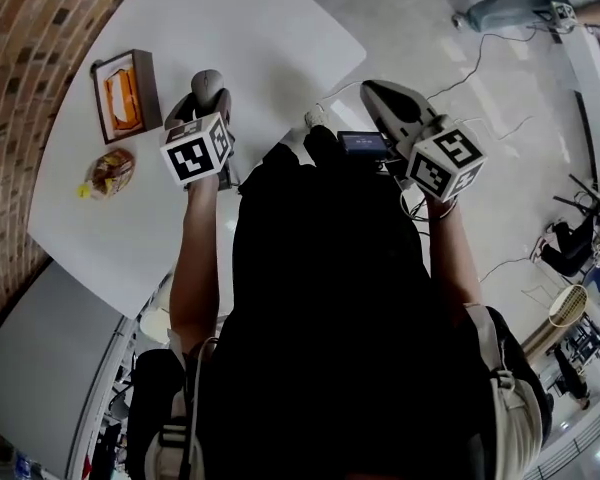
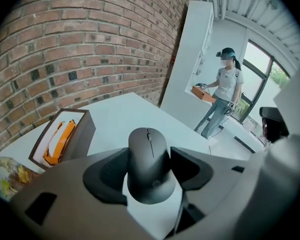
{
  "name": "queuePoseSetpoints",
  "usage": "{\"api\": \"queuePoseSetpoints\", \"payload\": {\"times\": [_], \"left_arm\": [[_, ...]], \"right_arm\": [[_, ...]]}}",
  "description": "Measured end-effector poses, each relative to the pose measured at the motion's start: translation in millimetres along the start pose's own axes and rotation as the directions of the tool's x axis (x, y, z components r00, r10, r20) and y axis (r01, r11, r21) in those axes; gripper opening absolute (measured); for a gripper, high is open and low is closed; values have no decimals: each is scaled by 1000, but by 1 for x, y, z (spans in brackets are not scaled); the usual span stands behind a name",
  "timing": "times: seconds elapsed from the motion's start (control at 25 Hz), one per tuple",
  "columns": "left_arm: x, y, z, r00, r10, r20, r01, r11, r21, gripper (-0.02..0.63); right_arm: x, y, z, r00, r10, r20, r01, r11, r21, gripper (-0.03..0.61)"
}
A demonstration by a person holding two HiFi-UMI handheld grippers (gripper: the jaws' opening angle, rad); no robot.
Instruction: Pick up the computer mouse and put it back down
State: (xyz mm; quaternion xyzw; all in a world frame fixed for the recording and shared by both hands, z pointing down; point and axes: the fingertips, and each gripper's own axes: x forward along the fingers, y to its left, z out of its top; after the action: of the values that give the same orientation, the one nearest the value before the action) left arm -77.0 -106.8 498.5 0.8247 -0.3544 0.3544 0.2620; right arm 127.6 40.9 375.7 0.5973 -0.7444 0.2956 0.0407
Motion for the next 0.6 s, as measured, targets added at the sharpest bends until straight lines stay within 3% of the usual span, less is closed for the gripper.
{"api": "queuePoseSetpoints", "payload": {"times": [0.6], "left_arm": [[51,16,-14,996,-53,-77,59,995,79,276]], "right_arm": [[-13,17,-5,994,-97,41,94,993,68,17]]}}
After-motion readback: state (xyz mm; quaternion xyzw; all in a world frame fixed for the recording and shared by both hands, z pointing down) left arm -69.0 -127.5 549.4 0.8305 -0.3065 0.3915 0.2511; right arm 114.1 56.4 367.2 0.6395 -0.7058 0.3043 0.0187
